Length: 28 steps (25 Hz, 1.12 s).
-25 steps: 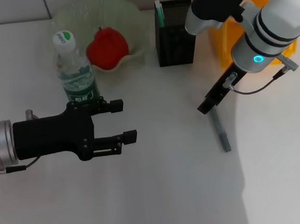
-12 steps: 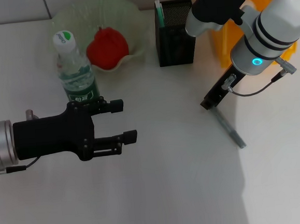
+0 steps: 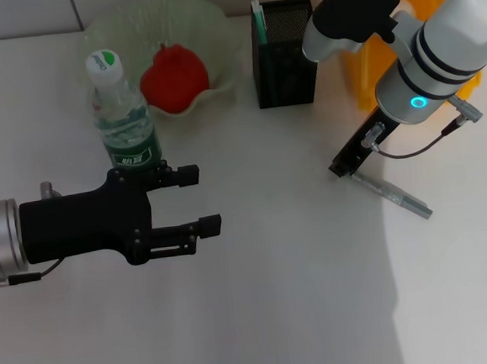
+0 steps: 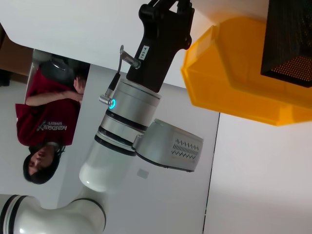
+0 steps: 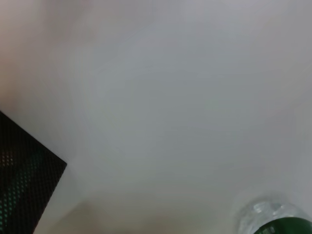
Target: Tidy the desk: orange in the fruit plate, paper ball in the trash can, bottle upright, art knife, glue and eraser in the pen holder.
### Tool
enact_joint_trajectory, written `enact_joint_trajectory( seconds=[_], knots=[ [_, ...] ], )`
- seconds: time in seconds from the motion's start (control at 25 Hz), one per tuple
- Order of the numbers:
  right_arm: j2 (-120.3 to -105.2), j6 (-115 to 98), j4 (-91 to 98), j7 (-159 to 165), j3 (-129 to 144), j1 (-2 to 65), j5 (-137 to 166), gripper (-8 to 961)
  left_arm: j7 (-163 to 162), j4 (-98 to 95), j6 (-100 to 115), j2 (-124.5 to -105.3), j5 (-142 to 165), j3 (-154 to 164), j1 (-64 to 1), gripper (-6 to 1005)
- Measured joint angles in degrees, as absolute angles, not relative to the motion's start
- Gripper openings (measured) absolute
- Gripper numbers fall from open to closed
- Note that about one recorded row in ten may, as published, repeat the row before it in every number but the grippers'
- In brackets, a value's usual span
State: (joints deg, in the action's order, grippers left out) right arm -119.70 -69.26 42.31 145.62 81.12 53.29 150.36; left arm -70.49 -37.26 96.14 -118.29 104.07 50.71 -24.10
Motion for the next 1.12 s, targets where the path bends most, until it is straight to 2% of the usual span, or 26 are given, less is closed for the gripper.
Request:
enact_joint_trajectory(
  seconds=[0.32,0.6,0.64,0.68,0.88,1.12],
  knots=[
    [-119.49,-71.7,49.2,145.6,80.5,49.8,148.5,143,-70.5,-37.3,96.5,-118.29,104.1,50.7,-24.0,790],
    [-119.28,-73.7,72.9,144.3,72.5,39.4,138.8,140,-70.4,-37.4,96.6,-118.3,104.0,50.7,-24.0,790],
    [-119.26,-69.1,76.2,140.8,68.4,35.6,128.9,139,-70.4,-37.4,96.7,-118.3,104.0,50.7,-24.0,790],
    [-119.26,-69.1,76.2,140.8,68.4,35.6,128.9,139,-70.3,-37.5,96.7,-118.29,104.0,50.7,-24.0,790],
    [-119.21,-53.0,66.5,118.9,64.9,30.8,99.6,139,-70.0,-37.4,96.7,-118.29,103.8,50.4,-24.3,790],
    [-119.07,-51.0,40.0,84.8,61.4,36.0,63.6,138,-69.9,-37.3,96.3,-118.3,103.7,50.3,-24.7,790]
  ],
)
